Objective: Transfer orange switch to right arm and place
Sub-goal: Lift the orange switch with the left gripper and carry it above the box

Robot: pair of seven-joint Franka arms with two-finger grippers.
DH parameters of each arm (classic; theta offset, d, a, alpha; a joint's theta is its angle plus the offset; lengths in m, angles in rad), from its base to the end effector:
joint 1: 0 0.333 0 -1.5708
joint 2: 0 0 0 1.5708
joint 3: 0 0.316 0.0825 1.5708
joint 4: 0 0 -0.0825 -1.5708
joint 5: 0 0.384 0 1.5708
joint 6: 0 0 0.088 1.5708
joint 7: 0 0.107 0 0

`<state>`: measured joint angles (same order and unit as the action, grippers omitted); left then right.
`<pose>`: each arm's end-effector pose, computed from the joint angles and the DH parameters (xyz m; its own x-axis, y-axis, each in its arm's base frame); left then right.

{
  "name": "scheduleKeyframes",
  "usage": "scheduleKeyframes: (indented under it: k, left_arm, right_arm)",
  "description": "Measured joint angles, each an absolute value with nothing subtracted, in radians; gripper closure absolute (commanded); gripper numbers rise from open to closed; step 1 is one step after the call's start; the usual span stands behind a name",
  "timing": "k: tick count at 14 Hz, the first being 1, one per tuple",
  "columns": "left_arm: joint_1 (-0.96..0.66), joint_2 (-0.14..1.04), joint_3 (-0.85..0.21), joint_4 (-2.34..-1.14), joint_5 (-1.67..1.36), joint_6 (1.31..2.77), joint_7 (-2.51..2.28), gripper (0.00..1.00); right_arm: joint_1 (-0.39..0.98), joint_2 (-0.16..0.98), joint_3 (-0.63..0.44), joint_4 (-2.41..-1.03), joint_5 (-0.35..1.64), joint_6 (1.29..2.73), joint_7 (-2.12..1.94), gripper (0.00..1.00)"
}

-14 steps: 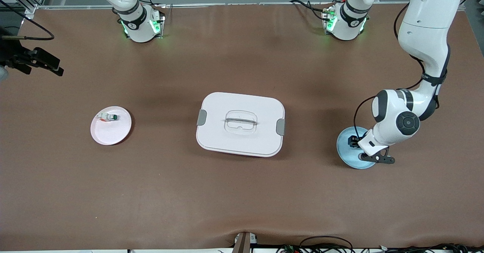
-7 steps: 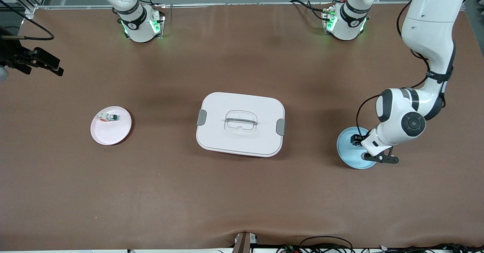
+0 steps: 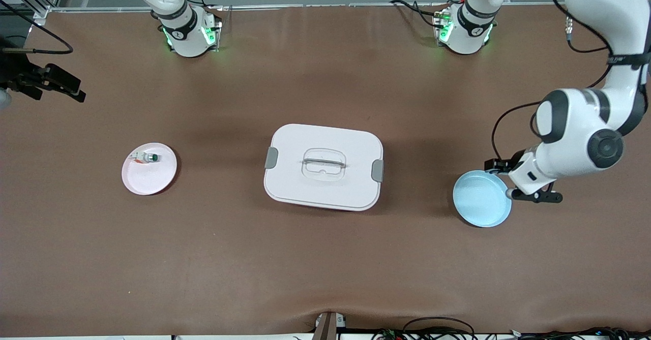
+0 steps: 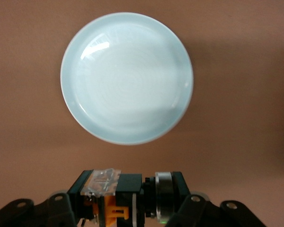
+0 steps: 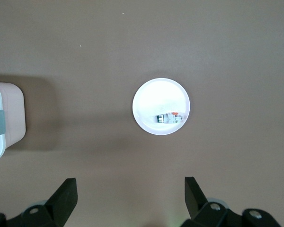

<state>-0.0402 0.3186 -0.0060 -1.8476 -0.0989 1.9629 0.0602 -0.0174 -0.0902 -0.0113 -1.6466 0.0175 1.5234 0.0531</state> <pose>0.6054 -0.0342 0.3379 0.9779 -0.0675 -0.1981 -0.0493 -0.9942 0.0957 0.5207 -0.0133 0.6333 0.9962 -0.0808 -0.0339 -0.0814 -0.9965 -0.0167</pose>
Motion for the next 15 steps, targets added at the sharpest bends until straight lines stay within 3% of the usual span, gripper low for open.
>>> scheduleKeyframes:
  k: [7,15]
  left_arm:
    - [-0.050,0.247,-0.101,-1.581,-0.252,1.555,-0.319,0.76]
    - [-0.054,0.251,-0.194,-1.424,-0.507,1.529,-0.816,0.78]
  right_arm:
    - [-0.017,-0.090,-0.012,-1.646,0.018,1.527,0.053,0.00]
    - [-0.047,-0.082,-0.023,-1.645,0.017,1.522,0.054,0.00]
